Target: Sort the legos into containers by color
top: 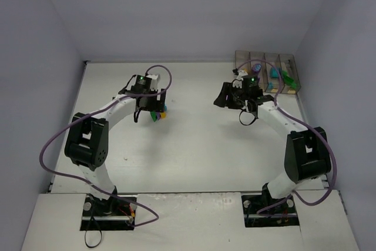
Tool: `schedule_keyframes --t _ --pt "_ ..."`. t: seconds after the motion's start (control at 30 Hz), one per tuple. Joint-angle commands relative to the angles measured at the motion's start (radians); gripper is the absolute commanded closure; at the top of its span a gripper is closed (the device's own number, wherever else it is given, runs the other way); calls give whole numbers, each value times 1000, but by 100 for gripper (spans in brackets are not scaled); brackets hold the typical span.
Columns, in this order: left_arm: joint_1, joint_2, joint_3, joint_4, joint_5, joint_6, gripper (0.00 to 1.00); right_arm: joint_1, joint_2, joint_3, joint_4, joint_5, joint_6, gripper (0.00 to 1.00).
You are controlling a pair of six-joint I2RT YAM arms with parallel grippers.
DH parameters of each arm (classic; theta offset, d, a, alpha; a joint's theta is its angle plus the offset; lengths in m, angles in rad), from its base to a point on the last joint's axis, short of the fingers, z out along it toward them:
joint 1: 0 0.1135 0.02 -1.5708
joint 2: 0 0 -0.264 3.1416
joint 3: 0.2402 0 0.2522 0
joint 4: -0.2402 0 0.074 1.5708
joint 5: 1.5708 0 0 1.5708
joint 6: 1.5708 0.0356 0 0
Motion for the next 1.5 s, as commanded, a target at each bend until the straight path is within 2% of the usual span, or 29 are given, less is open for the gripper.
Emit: schedule_keyframes --t 0.0,0.07,0.1,0.17,0.3,0.5,0.8,1.1,1.3,1.4,1.43,1.47 --pt "-10 -41 25 53 -15 -211 20 11 -94 -21 65 -8 33 52" --pt "-45 -43 25 41 -68 -277 20 11 -105 -31 67 -8 39 52" --pt "-59 -31 43 21 -144 -291 20 14 -114 -39 65 -6 41 52" --pt "-88 -12 105 -76 -288 -368 19 17 -125 -50 68 -5 45 51" --pt "-105 61 209 -271 -430 -505 13 19 -137 -67 73 -5 48 50" --pt "-116 95 220 -306 -435 -604 13 20 -148 -93 76 -5 45 49" --pt "-118 143 203 -271 -398 -611 14 20 -144 -108 80 -14 35 49" --pt "-118 167 182 -229 -386 -590 29 20 -138 -119 90 -22 33 49" --pt "-118 169 160 -182 -375 -567 32 22 -139 -128 94 -23 33 49" --pt "-118 167 151 -157 -374 -544 41 22 -141 -133 96 -26 35 49" --pt "-119 157 140 -144 -365 -518 56 28 -142 -131 100 -32 33 49" --pt "-119 149 140 -134 -365 -518 56 28 -142 -131 100 -37 33 49"
